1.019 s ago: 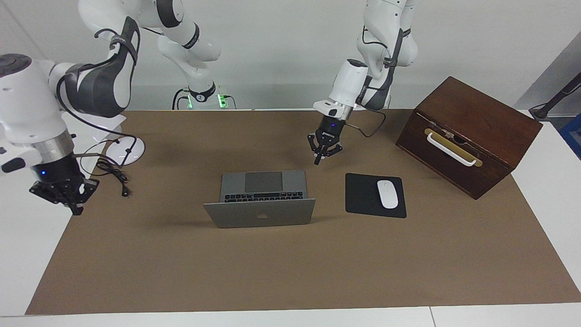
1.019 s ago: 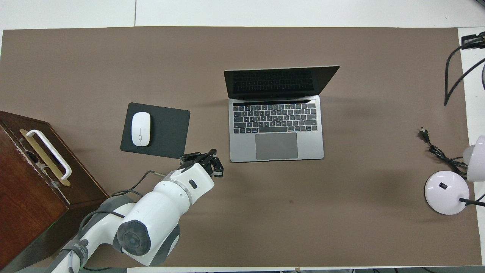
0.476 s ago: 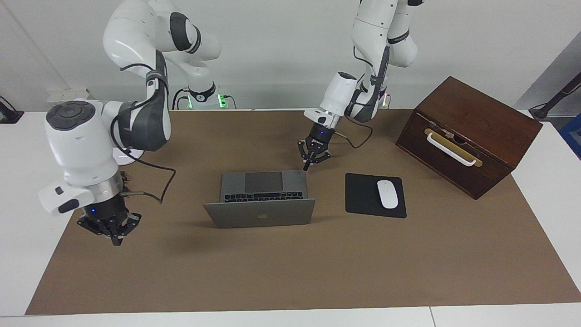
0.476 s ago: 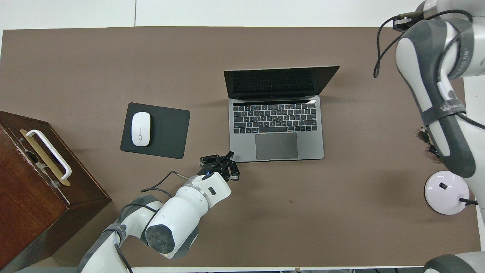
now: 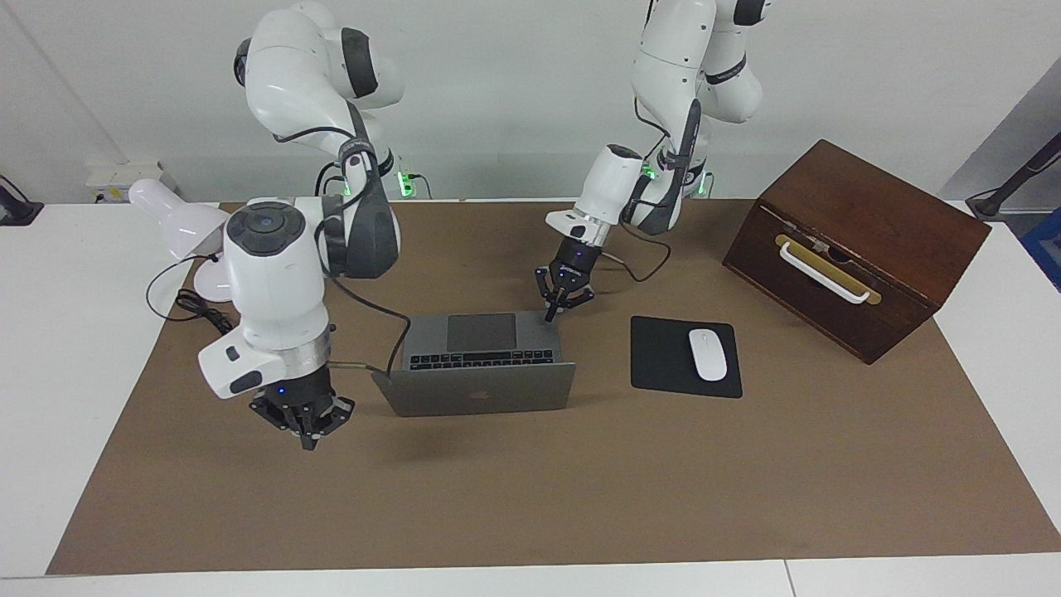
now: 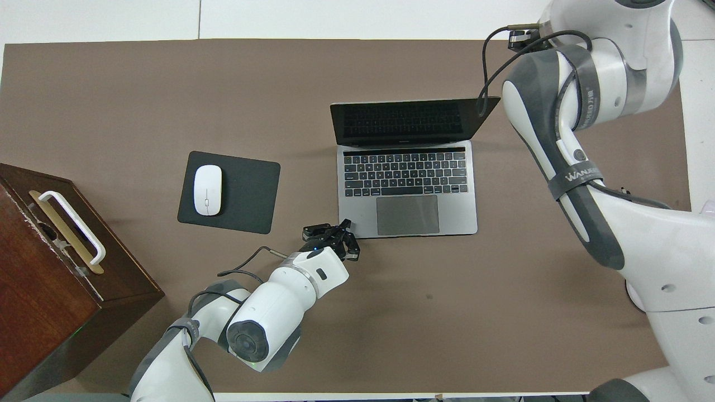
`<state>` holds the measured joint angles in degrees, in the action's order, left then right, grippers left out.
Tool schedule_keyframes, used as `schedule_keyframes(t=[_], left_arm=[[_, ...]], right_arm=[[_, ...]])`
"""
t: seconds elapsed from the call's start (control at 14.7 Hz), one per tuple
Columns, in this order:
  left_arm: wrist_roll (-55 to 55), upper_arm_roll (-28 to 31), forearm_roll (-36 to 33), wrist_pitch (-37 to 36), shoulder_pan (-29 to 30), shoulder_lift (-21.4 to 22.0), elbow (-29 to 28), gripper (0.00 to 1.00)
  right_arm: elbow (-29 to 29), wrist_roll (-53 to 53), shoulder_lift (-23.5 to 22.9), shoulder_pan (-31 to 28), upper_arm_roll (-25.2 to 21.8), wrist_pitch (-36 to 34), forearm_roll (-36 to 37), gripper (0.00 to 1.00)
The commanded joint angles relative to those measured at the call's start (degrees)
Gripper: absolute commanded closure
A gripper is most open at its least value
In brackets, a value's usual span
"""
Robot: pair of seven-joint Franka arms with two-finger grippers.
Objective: Close laptop with both arms
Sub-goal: 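Press the laptop front with the left gripper while the right gripper reaches the lid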
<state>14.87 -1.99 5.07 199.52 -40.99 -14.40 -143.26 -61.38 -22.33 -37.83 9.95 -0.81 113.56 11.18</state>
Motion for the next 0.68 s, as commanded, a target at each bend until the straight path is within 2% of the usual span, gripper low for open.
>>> schedule_keyframes(t=[0.0,0.27,0.61], left_arm=[[-1.2,0.8,0.6,1.2,-1.2,-1.3,0.7,1.00],[-1.5,0.9,0.6,1.2,-2.0,-2.3,0.7,1.00],[-4.6,0.9,0.5,1.2,-1.3,-2.7,0.7,1.00]], right_arm=[[1.1,-6.0,-0.1,1.6,0.1,-1.3,0.9,1.00],[0.9,-11.7,-0.1,3.0,0.2,-1.7,0.3,1.00],[0.0,-11.0,0.0,3.6,0.3,-1.9,0.6,1.00]])
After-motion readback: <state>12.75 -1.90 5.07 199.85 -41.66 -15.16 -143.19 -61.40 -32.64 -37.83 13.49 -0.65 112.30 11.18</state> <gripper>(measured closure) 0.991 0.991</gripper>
